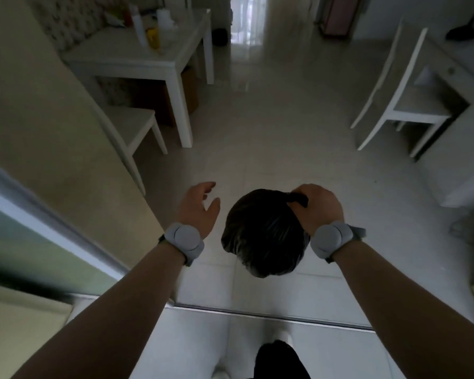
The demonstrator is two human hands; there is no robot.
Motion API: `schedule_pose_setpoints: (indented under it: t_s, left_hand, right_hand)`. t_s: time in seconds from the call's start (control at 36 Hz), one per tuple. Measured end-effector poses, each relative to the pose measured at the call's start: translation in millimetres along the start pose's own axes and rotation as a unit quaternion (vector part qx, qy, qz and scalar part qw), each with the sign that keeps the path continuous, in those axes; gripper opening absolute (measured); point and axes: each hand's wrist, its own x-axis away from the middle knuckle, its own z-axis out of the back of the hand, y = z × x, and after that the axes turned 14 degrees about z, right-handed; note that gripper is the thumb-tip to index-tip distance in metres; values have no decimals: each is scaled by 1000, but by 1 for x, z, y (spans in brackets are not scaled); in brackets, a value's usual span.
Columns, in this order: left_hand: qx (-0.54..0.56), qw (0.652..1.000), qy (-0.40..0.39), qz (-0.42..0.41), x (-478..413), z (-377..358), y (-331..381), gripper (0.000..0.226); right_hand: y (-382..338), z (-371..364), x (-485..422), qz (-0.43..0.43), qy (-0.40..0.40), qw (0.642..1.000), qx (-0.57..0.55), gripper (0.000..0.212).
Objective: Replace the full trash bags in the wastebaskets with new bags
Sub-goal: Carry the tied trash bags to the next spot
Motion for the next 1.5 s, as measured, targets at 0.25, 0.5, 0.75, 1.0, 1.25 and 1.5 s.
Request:
schedule_pose_setpoints:
  t_s: [0.25,0.5,0.75,1.0,1.25,1.5]
  left_hand:
    - [-30,999,8,-18,-125,-58,57,41]
    - [-16,1000,22,-2,-242,-105,108,40]
    - [-7,1000,25,17,-371,-128,119,40]
    - [-4,1000,3,2,-551,-142,146,41]
    - [-24,999,-32,-23,-683,-197,206,40]
    - [-17,1000,-20,-17,-805,-268,264,40]
  right_hand:
    - [80,22,-126,-4,3,1000,-20,19]
    - [145,44,-249,-6,-7,1000,-1,20]
    - [183,26,-384,4,-2,1000,-1,17]
    - [209,15,-545,-6,-2,1000,-11,19]
    - [268,25,-653,-57,27,998,-26,20]
    - [365,49,-788,-39,16,999,-6,20]
